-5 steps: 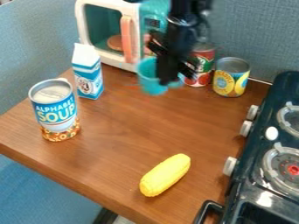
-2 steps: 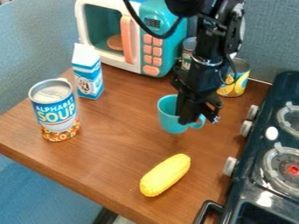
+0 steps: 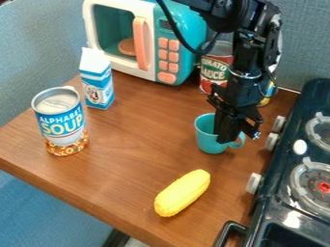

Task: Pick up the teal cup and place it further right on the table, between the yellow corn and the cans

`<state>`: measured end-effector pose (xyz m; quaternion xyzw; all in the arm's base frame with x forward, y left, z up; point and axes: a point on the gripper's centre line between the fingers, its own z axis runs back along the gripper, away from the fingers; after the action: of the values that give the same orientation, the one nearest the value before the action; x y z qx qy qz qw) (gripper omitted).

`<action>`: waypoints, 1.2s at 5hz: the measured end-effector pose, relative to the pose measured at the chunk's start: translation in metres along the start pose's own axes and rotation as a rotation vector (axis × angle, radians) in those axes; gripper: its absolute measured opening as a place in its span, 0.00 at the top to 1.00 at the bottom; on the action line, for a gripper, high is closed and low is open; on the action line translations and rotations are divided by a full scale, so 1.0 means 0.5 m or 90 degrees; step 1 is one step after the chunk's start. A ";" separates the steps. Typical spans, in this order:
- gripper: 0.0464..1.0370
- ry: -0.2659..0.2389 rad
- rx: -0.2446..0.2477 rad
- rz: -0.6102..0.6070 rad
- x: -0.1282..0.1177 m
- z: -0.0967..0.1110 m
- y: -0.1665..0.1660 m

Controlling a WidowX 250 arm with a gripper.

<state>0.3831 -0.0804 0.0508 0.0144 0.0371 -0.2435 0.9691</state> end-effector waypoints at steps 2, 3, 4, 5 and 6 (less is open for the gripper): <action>0.94 0.002 0.017 -0.005 0.016 -0.004 0.012; 0.76 0.003 0.013 0.021 0.014 -0.004 0.012; 0.48 -0.018 -0.007 0.066 0.004 0.021 0.034; 0.18 -0.080 -0.027 0.111 -0.013 0.098 0.070; 0.03 -0.090 -0.021 0.115 -0.050 0.130 0.068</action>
<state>0.3811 -0.0418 0.1178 -0.0153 -0.0286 -0.1546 0.9874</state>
